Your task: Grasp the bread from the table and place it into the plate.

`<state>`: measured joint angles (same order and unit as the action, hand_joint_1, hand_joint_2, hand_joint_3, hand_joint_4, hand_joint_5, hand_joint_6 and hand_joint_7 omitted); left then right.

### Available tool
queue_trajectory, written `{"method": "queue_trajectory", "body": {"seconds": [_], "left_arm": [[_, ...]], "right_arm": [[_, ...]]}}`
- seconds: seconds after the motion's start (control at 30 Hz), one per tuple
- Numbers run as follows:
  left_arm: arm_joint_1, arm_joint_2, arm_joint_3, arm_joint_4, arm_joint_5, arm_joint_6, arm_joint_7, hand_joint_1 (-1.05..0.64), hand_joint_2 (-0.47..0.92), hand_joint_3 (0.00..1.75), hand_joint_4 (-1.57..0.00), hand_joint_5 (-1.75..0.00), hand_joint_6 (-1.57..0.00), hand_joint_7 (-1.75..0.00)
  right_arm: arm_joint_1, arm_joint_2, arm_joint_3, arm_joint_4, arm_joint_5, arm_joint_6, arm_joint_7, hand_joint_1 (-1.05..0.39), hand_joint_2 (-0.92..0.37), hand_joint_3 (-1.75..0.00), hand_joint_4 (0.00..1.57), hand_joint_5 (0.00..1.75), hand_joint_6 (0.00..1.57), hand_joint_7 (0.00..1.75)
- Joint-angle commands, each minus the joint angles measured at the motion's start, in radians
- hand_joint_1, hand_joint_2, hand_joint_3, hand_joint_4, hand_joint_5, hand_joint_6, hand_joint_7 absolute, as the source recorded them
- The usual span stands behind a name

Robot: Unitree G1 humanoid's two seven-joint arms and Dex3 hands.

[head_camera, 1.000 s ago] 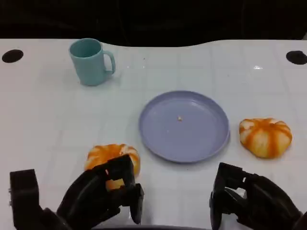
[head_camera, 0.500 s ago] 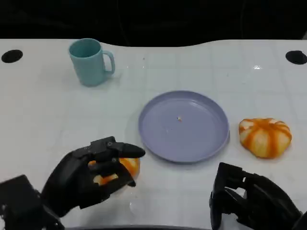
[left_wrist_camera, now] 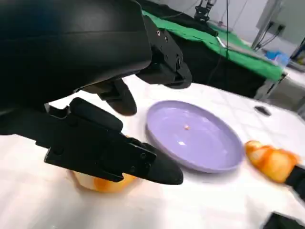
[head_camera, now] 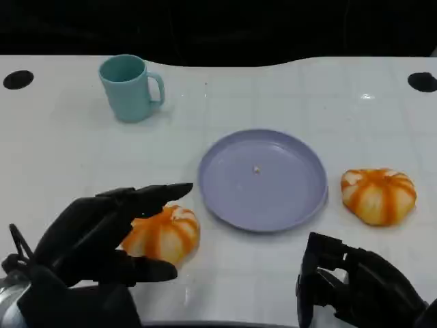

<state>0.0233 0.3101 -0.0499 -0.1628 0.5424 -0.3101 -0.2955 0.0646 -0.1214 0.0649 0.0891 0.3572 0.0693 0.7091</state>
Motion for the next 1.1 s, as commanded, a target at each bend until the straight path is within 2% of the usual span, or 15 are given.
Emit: {"method": "queue_trajectory", "body": {"seconds": [0.03,0.23,0.4,0.53,0.93,1.1], "left_arm": [[-0.025,0.06,-0.047,-0.043,0.17,0.057,0.033,-0.77,0.92,0.07,-0.3,-0.32,-0.26,0.0],[-0.078,0.088,-0.124,-0.03,0.341,0.12,0.052,-0.77,0.91,0.01,-0.33,-0.21,-0.27,0.0],[-0.132,0.101,-0.204,0.011,0.473,0.205,0.014,-0.8,0.92,0.04,-0.3,-0.14,-0.22,0.0],[-0.186,0.083,-0.265,0.094,0.514,0.26,0.005,-0.8,0.92,0.04,-0.31,-0.12,-0.21,-0.01],[-0.318,0.032,-0.378,0.403,0.476,0.296,0.092,-0.73,0.9,0.0,-0.46,-0.14,-0.31,-0.03],[-0.358,0.012,-0.431,0.508,0.492,0.337,0.137,-0.64,0.91,0.01,-0.57,-0.2,-0.38,-0.04]], "right_arm": [[0.003,-0.019,-0.007,-0.013,0.0,0.011,-0.006,-0.5,-0.92,-0.39,0.6,1.75,0.44,1.66],[0.005,-0.021,-0.006,-0.014,0.002,0.01,-0.001,-0.49,-0.92,-0.4,0.6,1.75,0.44,1.66],[0.008,-0.021,-0.007,-0.017,0.004,0.019,-0.005,-0.5,-0.92,-0.4,0.6,1.75,0.44,1.66],[0.006,-0.02,-0.008,-0.011,0.008,0.02,0.003,-0.5,-0.92,-0.39,0.59,1.75,0.43,1.66],[0.009,-0.018,-0.006,-0.019,0.003,0.02,-0.008,-0.52,-0.92,-0.38,0.61,1.75,0.44,1.67],[0.006,-0.017,-0.006,-0.01,0.005,0.008,0.002,-0.48,-0.92,-0.4,0.6,1.75,0.43,1.67]]}}
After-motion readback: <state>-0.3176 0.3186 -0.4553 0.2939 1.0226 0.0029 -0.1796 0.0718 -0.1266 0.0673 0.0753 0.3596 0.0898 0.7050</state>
